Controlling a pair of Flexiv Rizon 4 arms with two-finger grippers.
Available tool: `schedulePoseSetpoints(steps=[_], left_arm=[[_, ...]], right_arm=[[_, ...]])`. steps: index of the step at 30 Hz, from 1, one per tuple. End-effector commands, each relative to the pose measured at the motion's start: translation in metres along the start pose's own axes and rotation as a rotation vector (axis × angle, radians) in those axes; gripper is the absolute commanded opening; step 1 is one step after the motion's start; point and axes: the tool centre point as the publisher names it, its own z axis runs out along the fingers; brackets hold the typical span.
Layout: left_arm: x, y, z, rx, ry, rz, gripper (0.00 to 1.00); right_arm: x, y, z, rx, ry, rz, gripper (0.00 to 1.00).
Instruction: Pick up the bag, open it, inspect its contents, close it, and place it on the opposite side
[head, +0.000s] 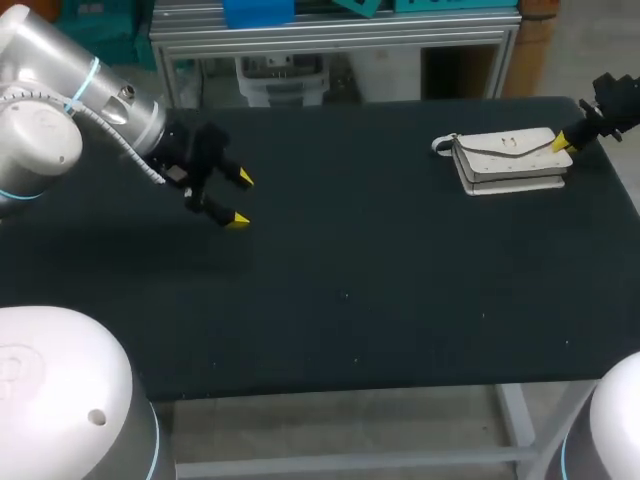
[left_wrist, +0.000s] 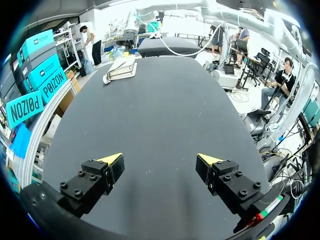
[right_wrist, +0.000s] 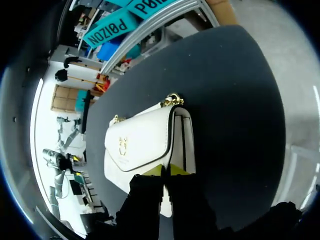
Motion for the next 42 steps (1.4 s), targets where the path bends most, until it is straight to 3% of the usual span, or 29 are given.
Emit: schedulePoseSetpoints(steps=[1, 4, 23, 27, 30, 38, 42], left_arm=[[0.000, 0.001, 0.000, 0.004, -0.001, 0.001, 1.00], [0.000, 0.001, 0.000, 0.004, -0.001, 0.001, 1.00], [0.000, 0.001, 0.000, 0.004, -0.001, 0.001, 1.00], [0.000, 0.001, 0.000, 0.004, -0.001, 0.001, 1.00], [0.000, 0.001, 0.000, 0.004, -0.001, 0.001, 1.00], [0.000, 0.001, 0.000, 0.004, -0.001, 0.001, 1.00], [0.000, 0.001, 0.000, 0.004, -0.001, 0.001, 1.00]], right_arm=[[0.024, -0.011, 0.008, 0.012, -0.012, 0.003, 0.00], [0.038, -0.025, 0.013, 0.010, -0.009, 0.019, 0.00], [0.038, -0.025, 0.013, 0.010, -0.009, 0.019, 0.00], [0.077, -0.047, 0.051, 0.053, -0.005, -0.019, 0.00], [0.100, -0.064, 0.067, 0.049, -0.003, -0.047, 0.00], [0.153, -0.105, 0.082, -0.001, 0.028, -0.071, 0.00], [0.179, -0.122, 0.094, 0.012, 0.003, -0.083, 0.00]])
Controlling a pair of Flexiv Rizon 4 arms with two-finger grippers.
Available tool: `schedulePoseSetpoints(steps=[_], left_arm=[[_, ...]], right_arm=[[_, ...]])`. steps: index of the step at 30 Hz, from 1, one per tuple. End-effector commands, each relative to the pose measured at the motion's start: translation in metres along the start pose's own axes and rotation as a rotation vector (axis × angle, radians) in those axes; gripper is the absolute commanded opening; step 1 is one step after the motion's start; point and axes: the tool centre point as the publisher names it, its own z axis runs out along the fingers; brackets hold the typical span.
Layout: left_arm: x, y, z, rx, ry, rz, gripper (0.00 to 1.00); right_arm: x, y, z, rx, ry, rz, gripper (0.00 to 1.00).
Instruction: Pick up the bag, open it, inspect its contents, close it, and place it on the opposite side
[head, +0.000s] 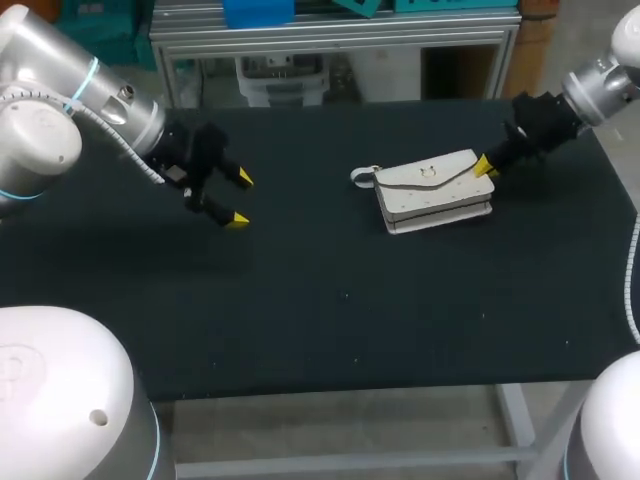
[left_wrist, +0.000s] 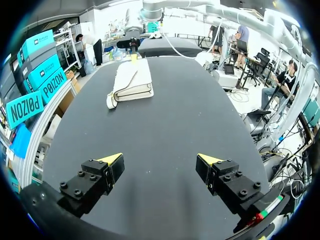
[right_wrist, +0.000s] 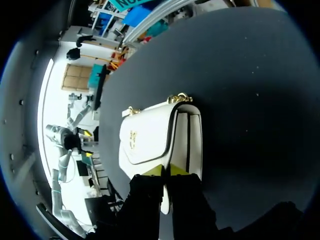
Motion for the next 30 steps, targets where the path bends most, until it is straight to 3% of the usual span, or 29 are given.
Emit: schedulePoseSetpoints(steps=[1, 6, 10, 26, 30], left_arm=[[0.000, 0.001, 0.001, 0.003, -0.002, 0.001, 1.00], [0.000, 0.001, 0.001, 0.003, -0.002, 0.001, 1.00], [0.000, 0.001, 0.001, 0.003, -0.002, 0.001, 1.00], [0.000, 0.001, 0.001, 0.003, -0.002, 0.001, 1.00], [0.000, 0.001, 0.001, 0.003, -0.002, 0.001, 1.00]], right_arm=[[0.036, -0.032, 0.018, -0.113, -0.111, 0.002, 0.00], [0.055, -0.054, 0.054, -0.108, -0.102, 0.029, 0.00], [0.060, -0.068, 0.083, -0.108, -0.085, 0.094, 0.00], [0.060, -0.068, 0.083, -0.108, -0.085, 0.094, 0.00], [0.075, -0.071, 0.114, -0.047, -0.051, 0.058, 0.00]])
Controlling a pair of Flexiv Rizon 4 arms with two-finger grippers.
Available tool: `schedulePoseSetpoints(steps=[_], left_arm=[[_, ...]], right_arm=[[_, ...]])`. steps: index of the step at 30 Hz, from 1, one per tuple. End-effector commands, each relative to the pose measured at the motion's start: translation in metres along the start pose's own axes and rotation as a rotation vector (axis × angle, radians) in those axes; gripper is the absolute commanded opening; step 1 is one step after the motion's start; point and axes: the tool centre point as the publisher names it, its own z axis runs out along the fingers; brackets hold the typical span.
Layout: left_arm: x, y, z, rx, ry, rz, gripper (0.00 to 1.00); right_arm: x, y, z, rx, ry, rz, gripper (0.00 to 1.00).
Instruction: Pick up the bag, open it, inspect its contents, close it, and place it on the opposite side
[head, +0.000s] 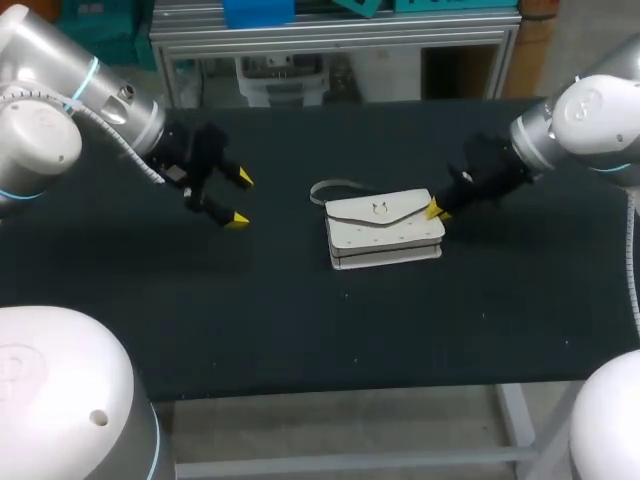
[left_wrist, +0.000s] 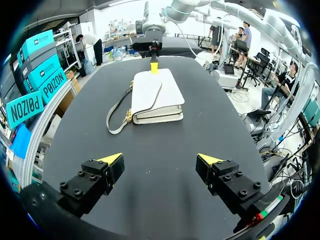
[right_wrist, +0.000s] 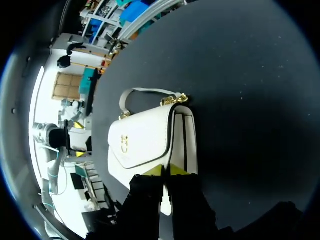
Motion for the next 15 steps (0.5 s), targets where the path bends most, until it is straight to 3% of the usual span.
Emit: schedulePoseSetpoints(steps=[1, 6, 15], left_arm=[[0.000, 0.001, 0.001, 0.003, -0.002, 0.001, 1.00], [0.000, 0.001, 0.001, 0.003, -0.002, 0.001, 1.00], [0.000, 0.001, 0.001, 0.003, -0.002, 0.001, 1.00]], right_arm=[[0.010, -0.001, 0.029, 0.047, 0.040, -0.017, 0.00], [0.024, -0.009, 0.048, 0.068, 0.073, -0.029, 0.00], [0.036, -0.021, 0.042, 0.028, -0.010, -0.004, 0.00]])
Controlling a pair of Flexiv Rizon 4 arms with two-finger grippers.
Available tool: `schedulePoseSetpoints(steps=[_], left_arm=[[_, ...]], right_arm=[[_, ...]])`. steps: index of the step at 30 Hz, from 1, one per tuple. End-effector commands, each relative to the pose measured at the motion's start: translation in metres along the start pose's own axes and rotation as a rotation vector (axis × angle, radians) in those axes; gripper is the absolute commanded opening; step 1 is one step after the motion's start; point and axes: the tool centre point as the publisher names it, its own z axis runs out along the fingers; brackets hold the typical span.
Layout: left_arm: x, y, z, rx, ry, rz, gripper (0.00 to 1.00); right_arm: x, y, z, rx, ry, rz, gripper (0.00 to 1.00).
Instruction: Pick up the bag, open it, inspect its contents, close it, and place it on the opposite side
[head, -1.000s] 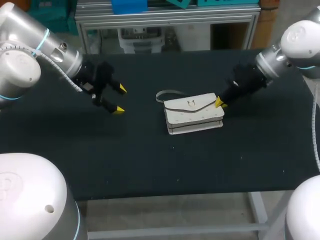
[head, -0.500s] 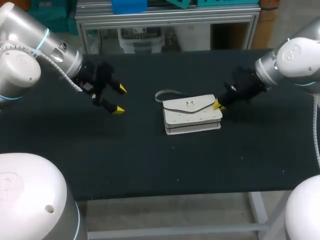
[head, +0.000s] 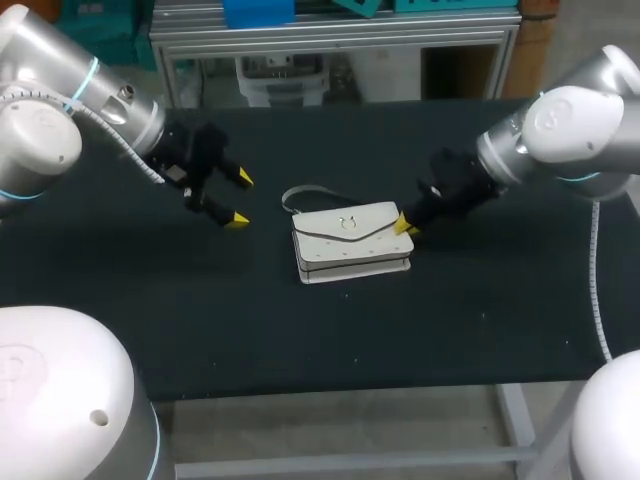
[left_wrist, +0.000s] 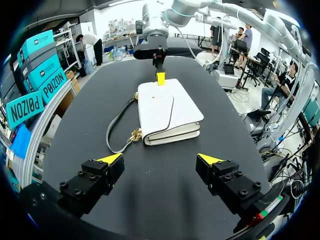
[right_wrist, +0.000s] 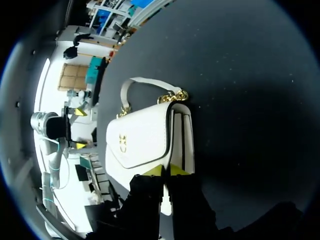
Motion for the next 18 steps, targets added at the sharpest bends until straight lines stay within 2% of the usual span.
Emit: schedulePoseSetpoints(steps=[1, 6, 7, 8, 9, 18], left_arm=[[0.000, 0.001, 0.001, 0.003, -0.002, 0.001, 1.00], [0.000, 0.001, 0.001, 0.003, -0.002, 0.001, 1.00], [0.000, 0.001, 0.001, 0.003, -0.002, 0.001, 1.00], [0.000, 0.001, 0.001, 0.003, -0.002, 0.001, 1.00], [0.000, 0.001, 0.001, 0.003, -0.002, 0.001, 1.00], [0.000, 0.001, 0.001, 0.003, -0.002, 0.001, 1.00]], right_arm=[[0.008, -0.009, 0.001, -0.034, -0.059, 0.011, 0.00], [0.009, -0.012, 0.000, -0.047, -0.061, 0.018, 0.00], [0.009, -0.012, 0.000, -0.046, -0.062, 0.019, 0.05], [0.008, -0.014, 0.000, -0.049, -0.062, 0.023, 0.47], [0.008, -0.014, -0.001, -0.049, -0.062, 0.025, 1.00], [0.017, -0.027, -0.026, -0.076, -0.105, 0.019, 1.00]])
